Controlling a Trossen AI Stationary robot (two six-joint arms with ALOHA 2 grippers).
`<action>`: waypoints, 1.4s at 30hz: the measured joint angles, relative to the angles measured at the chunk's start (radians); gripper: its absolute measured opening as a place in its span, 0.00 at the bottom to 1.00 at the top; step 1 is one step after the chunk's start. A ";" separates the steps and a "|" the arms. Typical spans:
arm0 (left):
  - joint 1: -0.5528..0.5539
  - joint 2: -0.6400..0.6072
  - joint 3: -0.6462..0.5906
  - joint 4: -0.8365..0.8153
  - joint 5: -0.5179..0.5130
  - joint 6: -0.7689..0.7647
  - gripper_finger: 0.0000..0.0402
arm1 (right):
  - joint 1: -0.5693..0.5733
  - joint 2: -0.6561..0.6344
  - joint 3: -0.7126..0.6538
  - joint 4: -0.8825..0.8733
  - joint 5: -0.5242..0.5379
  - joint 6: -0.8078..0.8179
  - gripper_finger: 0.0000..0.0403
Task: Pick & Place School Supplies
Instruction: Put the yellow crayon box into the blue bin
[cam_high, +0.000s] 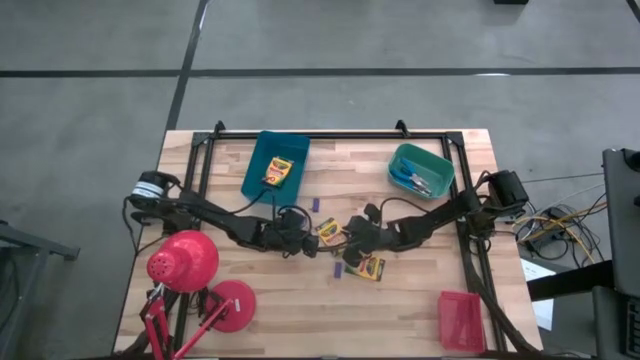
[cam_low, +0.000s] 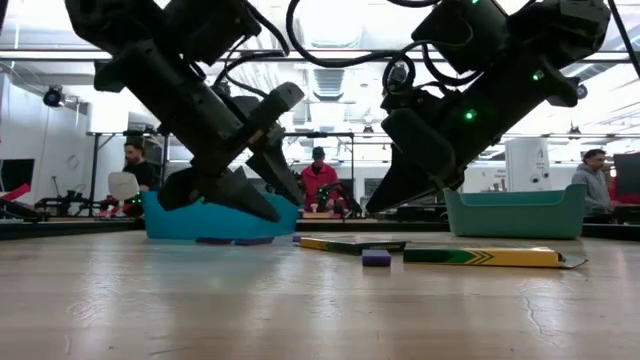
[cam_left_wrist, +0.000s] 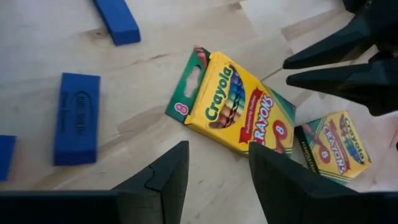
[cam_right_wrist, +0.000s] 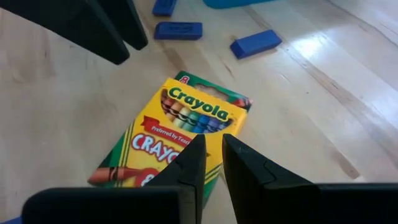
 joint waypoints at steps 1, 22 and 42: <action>0.000 0.009 0.001 0.013 0.000 0.000 0.43 | 0.001 0.000 -0.001 0.000 0.000 0.000 0.13; 0.001 0.037 0.002 0.071 0.021 0.022 0.43 | -0.003 0.108 -0.009 0.075 0.015 0.010 0.13; 0.009 0.111 0.024 0.096 -0.019 0.020 0.43 | -0.007 0.106 -0.023 0.071 0.012 0.032 0.13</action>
